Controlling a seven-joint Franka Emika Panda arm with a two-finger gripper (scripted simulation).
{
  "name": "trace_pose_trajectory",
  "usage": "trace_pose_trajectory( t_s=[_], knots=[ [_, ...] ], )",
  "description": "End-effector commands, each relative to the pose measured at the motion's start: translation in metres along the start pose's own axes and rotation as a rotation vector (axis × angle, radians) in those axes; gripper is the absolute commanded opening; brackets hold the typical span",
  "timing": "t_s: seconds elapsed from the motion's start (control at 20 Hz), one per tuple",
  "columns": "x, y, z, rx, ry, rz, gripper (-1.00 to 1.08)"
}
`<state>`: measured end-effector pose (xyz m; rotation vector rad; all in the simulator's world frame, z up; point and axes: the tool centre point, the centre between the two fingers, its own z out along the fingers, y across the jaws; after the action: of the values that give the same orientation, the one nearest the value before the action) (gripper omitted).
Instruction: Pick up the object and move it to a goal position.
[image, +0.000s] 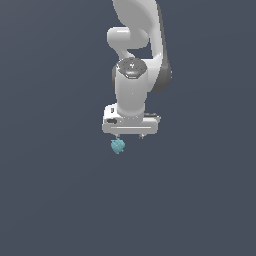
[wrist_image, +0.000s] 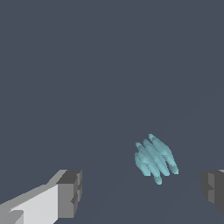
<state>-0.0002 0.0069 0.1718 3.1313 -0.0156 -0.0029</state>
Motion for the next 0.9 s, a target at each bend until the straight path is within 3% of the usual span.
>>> trace_pose_trajectory(
  t_s=[0.0,0.85],
  knots=[
    [0.000,0.000,0.000,0.000,0.000,0.000,1.00],
    [-0.003,0.002,-0.013,0.004,0.012,0.010,1.00]
  ],
)
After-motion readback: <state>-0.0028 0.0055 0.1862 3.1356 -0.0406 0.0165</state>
